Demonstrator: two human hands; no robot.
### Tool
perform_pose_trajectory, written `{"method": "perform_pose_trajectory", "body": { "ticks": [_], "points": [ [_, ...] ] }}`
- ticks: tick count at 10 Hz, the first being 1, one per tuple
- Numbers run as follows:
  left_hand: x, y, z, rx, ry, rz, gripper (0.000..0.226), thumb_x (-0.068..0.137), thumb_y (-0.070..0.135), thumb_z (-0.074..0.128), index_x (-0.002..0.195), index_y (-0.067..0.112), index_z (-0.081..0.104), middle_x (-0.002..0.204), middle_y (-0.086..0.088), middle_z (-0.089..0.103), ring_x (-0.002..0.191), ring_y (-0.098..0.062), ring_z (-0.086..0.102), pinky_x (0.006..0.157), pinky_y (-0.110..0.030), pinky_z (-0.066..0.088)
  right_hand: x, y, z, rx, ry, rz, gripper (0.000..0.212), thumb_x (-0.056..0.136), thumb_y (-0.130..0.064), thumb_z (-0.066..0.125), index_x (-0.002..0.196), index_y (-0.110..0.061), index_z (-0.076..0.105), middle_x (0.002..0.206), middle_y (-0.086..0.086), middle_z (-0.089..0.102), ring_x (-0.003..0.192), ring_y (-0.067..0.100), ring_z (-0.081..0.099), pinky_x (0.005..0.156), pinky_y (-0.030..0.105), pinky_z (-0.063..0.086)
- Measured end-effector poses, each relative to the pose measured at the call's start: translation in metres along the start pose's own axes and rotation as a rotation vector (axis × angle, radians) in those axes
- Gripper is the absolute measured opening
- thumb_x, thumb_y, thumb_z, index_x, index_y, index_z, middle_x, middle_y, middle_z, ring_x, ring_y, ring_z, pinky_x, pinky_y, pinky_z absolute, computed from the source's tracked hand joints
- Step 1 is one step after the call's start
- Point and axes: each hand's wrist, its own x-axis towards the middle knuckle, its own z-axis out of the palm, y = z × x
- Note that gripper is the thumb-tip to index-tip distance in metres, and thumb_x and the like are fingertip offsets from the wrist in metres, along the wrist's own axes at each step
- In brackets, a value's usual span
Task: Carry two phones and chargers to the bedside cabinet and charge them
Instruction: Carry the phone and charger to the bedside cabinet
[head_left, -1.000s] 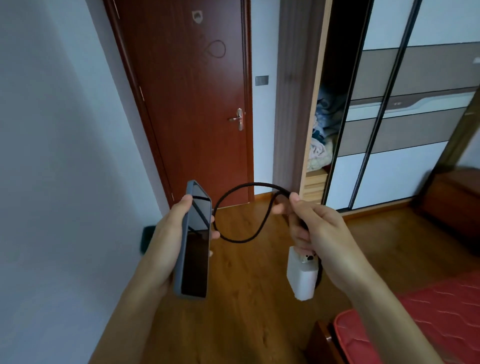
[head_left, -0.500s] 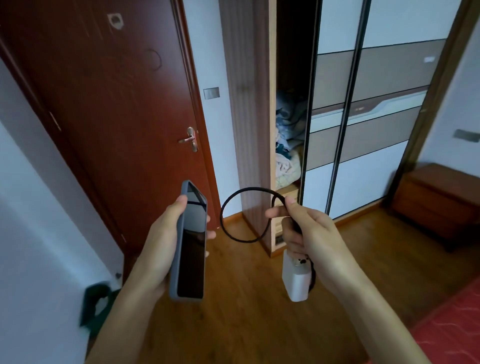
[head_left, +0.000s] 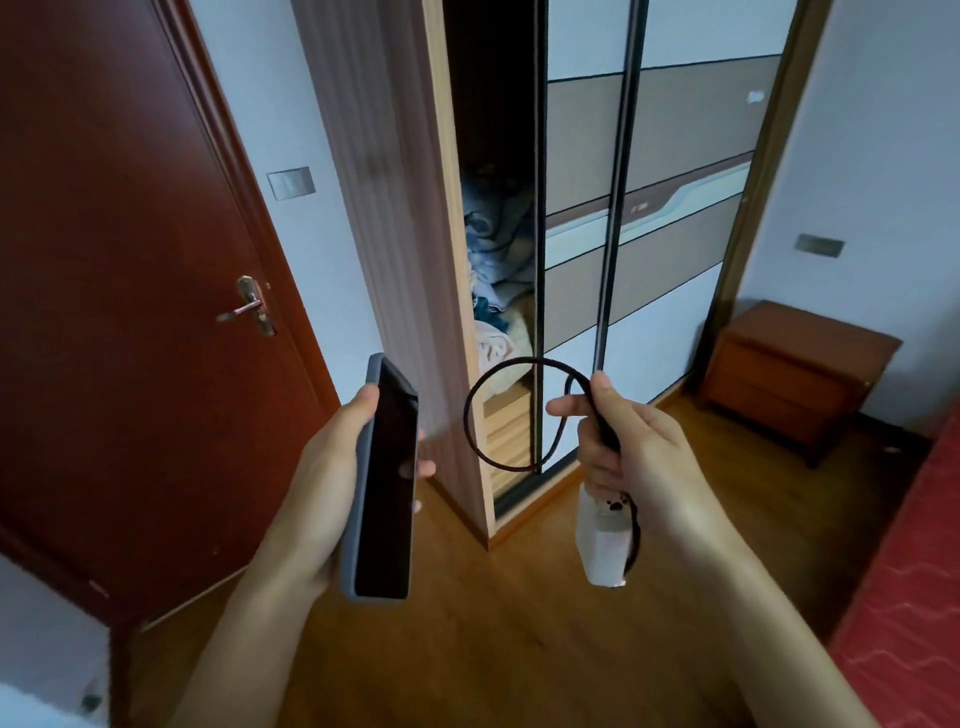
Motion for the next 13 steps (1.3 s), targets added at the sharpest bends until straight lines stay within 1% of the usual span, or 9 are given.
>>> {"method": "perform_pose_trajectory", "body": {
  "ticks": [2,3,4,5,6,7,8,10,13],
  "points": [
    [0.144,0.024,-0.004,0.056,-0.087,-0.073,0.047,0.103,0.042,0.038,0.104,0.003,0.066,0.089,-0.017,0.066,0.076,-0.030,0.068,0.072,-0.042,0.051,0.092,0.001,0.020,0.036,0.180,-0.028,0.048,0.102,-0.044,0.043,0.090,-0.010,0.074,0.055,0.001,0.030,0.051,0.016,0.022,0.047,0.028,0.021],
    [0.198,0.038,-0.004,0.080,-0.120,-0.075,0.043,0.107,0.031,0.035,0.078,0.007,0.057,0.073,-0.014,0.057,0.055,-0.012,0.067,0.064,-0.022,0.053,0.131,-0.005,0.024,0.051,0.253,-0.077,0.047,0.102,-0.045,0.043,0.090,-0.012,0.075,0.055,0.001,0.028,0.054,0.021,0.017,0.050,0.033,0.016],
    [0.245,0.045,0.011,0.057,-0.218,-0.105,0.045,0.105,0.038,0.036,0.084,0.008,0.062,0.067,-0.011,0.067,0.068,-0.025,0.062,0.070,-0.034,0.050,0.161,-0.010,0.021,0.050,0.312,-0.106,0.049,0.093,-0.052,0.045,0.094,-0.012,0.074,0.057,0.003,0.028,0.052,0.018,0.019,0.047,0.029,0.022],
    [0.284,0.049,0.022,0.118,-0.300,-0.089,0.045,0.105,0.037,0.040,0.109,0.002,0.067,0.079,-0.011,0.064,0.060,-0.012,0.068,0.063,-0.029,0.054,0.186,-0.013,0.014,0.034,0.388,-0.139,0.049,0.089,-0.054,0.048,0.093,-0.015,0.076,0.055,0.000,0.033,0.047,0.012,0.027,0.044,0.024,0.027],
    [0.313,0.040,0.032,0.134,-0.405,-0.095,0.056,0.095,0.058,0.047,0.112,0.011,0.073,0.091,-0.024,0.074,0.085,-0.034,0.074,0.089,-0.050,0.056,0.209,-0.015,0.003,0.042,0.450,-0.145,0.045,0.095,-0.049,0.047,0.091,-0.015,0.077,0.054,-0.002,0.034,0.046,0.009,0.027,0.043,0.022,0.026],
    [0.342,0.033,0.046,0.116,-0.473,-0.082,0.064,0.083,0.071,0.052,0.106,0.015,0.074,0.100,-0.028,0.073,0.077,-0.034,0.071,0.069,-0.043,0.058,0.236,-0.014,-0.016,0.038,0.502,-0.158,0.044,0.099,-0.045,0.046,0.096,-0.012,0.075,0.053,-0.003,0.034,0.046,0.009,0.028,0.043,0.021,0.027],
    [0.381,0.029,0.081,0.095,-0.496,-0.064,0.066,0.090,0.066,0.049,0.115,0.007,0.068,0.106,-0.029,0.070,0.072,-0.025,0.073,0.060,-0.036,0.056,0.264,-0.011,-0.042,0.030,0.548,-0.173,0.045,0.102,-0.042,0.044,0.100,-0.009,0.074,0.051,-0.005,0.033,0.044,0.007,0.028,0.042,0.020,0.027],
    [0.456,0.028,0.183,0.037,-0.541,-0.179,0.061,0.098,0.049,0.041,0.129,-0.001,0.058,0.111,-0.020,0.063,0.087,-0.036,0.065,0.077,-0.050,0.048,0.321,-0.004,-0.120,0.074,0.603,-0.235,0.045,0.102,-0.042,0.043,0.099,-0.008,0.074,0.050,-0.007,0.032,0.043,0.008,0.027,0.040,0.020,0.025],
    [0.518,0.036,0.331,0.055,-0.668,-0.043,0.071,0.076,0.064,0.054,0.124,0.013,0.064,0.113,-0.018,0.072,0.091,-0.032,0.075,0.067,-0.044,0.058,0.395,-0.026,-0.251,0.043,0.729,-0.277,0.043,0.105,-0.039,0.041,0.099,-0.012,0.075,0.050,-0.007,0.032,0.042,0.008,0.026,0.039,0.020,0.026]
  ]
}}
